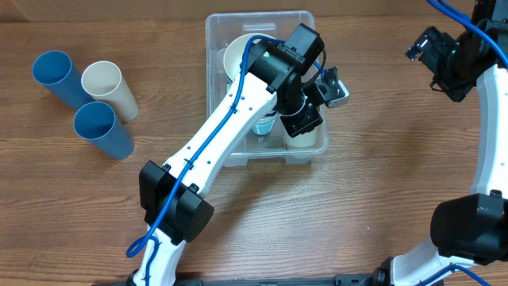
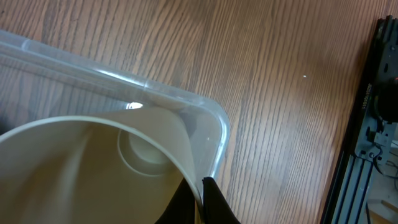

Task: Pack container
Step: 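Lower the cream tumbler into the bin and open the left gripper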

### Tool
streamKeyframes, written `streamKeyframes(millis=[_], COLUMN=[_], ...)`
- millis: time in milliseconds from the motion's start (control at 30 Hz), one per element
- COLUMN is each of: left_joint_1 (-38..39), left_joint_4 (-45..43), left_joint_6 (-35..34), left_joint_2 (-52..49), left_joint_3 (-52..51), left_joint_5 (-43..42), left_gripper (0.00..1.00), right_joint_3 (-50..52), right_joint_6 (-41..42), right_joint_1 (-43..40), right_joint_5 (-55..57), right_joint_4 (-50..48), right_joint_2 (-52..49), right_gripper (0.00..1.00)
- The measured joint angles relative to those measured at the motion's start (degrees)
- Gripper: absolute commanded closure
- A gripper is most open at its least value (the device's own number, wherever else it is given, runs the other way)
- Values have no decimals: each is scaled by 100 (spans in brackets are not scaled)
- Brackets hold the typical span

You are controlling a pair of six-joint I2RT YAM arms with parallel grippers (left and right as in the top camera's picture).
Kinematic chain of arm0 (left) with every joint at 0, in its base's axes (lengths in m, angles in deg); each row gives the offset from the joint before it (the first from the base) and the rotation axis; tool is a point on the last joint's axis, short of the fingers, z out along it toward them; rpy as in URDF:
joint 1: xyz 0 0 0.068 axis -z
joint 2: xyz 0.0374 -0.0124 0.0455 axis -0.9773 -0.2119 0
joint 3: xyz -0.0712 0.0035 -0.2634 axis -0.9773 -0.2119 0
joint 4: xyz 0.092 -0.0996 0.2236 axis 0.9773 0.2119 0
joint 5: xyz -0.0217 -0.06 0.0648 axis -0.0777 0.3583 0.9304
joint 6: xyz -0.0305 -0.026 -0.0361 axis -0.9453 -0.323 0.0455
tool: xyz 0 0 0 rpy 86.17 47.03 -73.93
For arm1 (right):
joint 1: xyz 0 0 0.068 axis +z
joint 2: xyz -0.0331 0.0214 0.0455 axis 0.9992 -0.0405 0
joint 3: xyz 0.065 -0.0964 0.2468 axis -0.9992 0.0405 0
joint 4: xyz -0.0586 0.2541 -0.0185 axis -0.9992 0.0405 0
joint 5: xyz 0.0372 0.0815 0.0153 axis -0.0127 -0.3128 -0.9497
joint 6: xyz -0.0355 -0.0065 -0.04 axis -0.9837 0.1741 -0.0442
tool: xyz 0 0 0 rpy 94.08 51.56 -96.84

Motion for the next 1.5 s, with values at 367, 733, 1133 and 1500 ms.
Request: streamKeyframes(millis=[367,733,1133,1500], left_joint_1=[17,61,92,98], left_joint_4=[-4,-42,-39,-13], left_joint_6=[0,0,57,35], left_joint_2=[-55,-426,-695,-695], left_joint_3=[0,0,0,2], left_joint_5=[0,-7,-57,-68], left_gripper=[96,88,30,26], right_joint_3=[0,0,0,0], right_joint_6=[4,2,2,2], right_joint_1=[0,0,2,2], right_joint_5=[-2,-2,0,0], right_joint_4=[0,0,0,0], right_joint_2=[0,0,0,0], right_gripper=[0,0,0,0])
